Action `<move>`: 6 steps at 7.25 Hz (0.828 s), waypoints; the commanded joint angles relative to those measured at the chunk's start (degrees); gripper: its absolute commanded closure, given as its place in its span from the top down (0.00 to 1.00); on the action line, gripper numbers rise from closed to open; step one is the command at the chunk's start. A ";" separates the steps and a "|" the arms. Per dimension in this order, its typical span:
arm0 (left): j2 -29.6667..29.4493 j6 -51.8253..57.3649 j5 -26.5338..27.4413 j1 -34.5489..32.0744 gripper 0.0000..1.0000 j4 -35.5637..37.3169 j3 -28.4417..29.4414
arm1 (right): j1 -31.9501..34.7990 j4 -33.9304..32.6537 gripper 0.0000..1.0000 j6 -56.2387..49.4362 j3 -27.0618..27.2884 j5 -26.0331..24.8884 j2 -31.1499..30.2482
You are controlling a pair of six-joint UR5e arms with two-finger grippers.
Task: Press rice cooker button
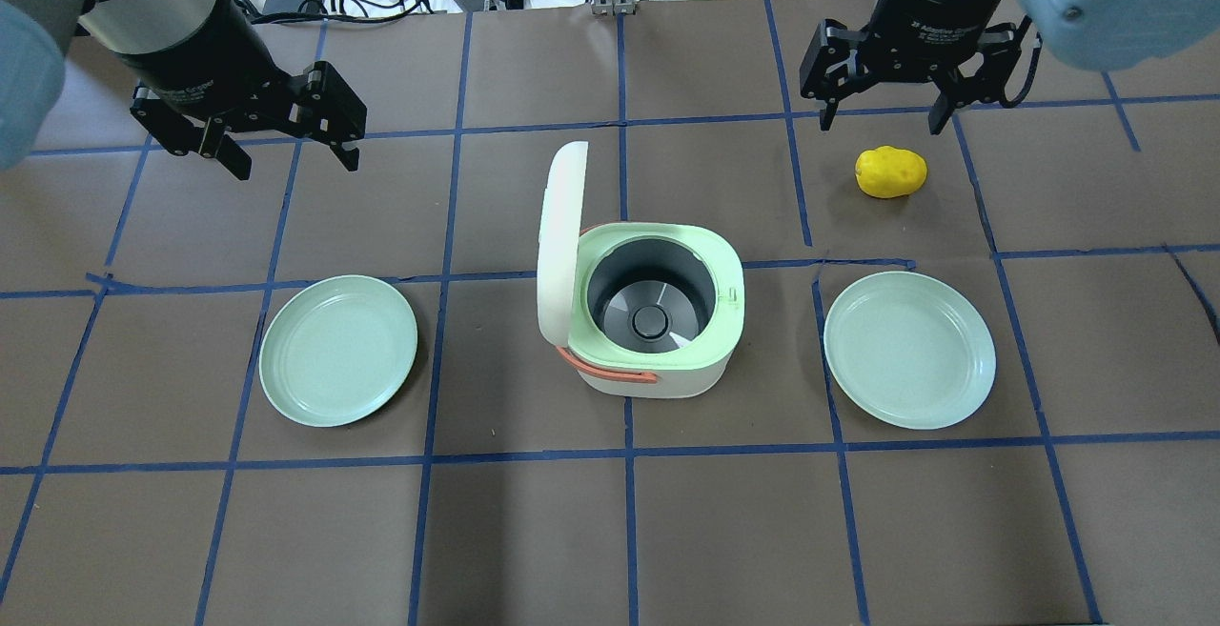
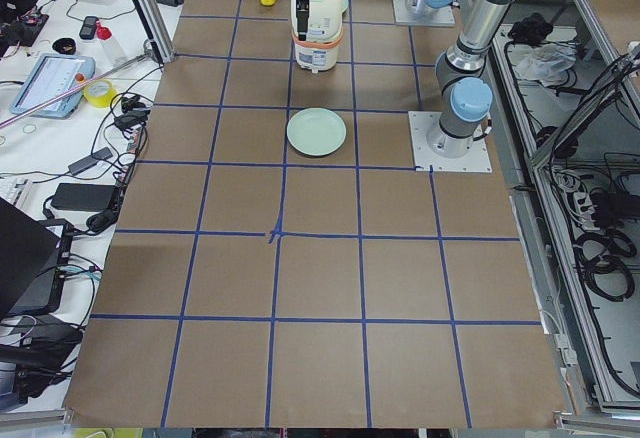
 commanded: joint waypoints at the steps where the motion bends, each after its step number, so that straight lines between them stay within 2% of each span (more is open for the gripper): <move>1: 0.00 -0.09 0.00 0.00 1.00 0.00 0.00 | -1.16 2.82 1.00 -2.61 -0.03 -0.11 -1.18; 6: 0.00 0.00 0.00 0.00 1.00 0.00 0.00 | -1.07 3.79 1.00 -2.61 -0.03 0.95 -1.89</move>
